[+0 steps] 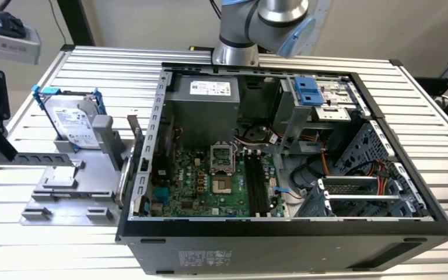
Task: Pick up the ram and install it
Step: 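Pick up the ram and move it above insertion slot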
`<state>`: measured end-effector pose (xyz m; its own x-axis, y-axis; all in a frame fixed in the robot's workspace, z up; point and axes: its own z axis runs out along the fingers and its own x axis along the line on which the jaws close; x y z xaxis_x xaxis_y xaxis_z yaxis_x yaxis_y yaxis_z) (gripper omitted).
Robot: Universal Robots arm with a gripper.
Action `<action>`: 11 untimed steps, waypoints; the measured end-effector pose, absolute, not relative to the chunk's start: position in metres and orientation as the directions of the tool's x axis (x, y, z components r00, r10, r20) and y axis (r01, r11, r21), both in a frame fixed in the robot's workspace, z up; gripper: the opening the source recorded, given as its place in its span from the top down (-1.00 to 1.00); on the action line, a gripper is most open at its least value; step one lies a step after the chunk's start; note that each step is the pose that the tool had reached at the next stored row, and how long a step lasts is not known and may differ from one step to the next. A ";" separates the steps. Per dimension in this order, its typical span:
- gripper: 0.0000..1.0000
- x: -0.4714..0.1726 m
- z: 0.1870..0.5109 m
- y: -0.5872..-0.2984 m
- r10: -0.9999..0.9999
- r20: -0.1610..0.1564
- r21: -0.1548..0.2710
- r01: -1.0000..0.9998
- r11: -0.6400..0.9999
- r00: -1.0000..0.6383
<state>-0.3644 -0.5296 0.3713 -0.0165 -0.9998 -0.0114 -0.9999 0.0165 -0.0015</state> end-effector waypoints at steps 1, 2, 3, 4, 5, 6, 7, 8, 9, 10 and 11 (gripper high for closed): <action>1.00 -0.364 0.376 -0.530 -1.000 -0.011 -0.001 -1.000 0.017 -0.016; 1.00 -0.364 0.379 -0.530 -1.000 -0.011 -0.001 -1.000 0.016 -0.016; 1.00 -0.364 0.383 -0.530 -1.000 -0.011 -0.001 -1.000 0.016 -0.016; 1.00 -0.364 0.386 -0.530 -1.000 -0.011 -0.001 -1.000 0.016 -0.016; 1.00 -0.364 0.389 -0.530 -1.000 -0.011 -0.001 -1.000 0.016 -0.016; 1.00 -0.364 0.392 -0.530 -1.000 -0.011 -0.001 -1.000 0.016 -0.016; 1.00 -0.364 0.394 -0.530 -1.000 -0.011 -0.001 -1.000 0.016 -0.016; 1.00 -0.364 0.397 -0.530 -1.000 -0.011 -0.001 -1.000 0.016 -0.016; 1.00 -0.364 0.400 -0.530 -1.000 -0.011 -0.001 -1.000 0.016 -0.016; 1.00 -0.364 0.402 -0.530 -1.000 -0.011 -0.001 -1.000 0.016 -0.016; 1.00 -0.364 0.403 -0.530 -1.000 -0.011 -0.001 -1.000 0.016 -0.016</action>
<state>-0.3644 -0.5296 0.4025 -0.0164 -0.9998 -0.0113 -0.9999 0.0164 -0.0014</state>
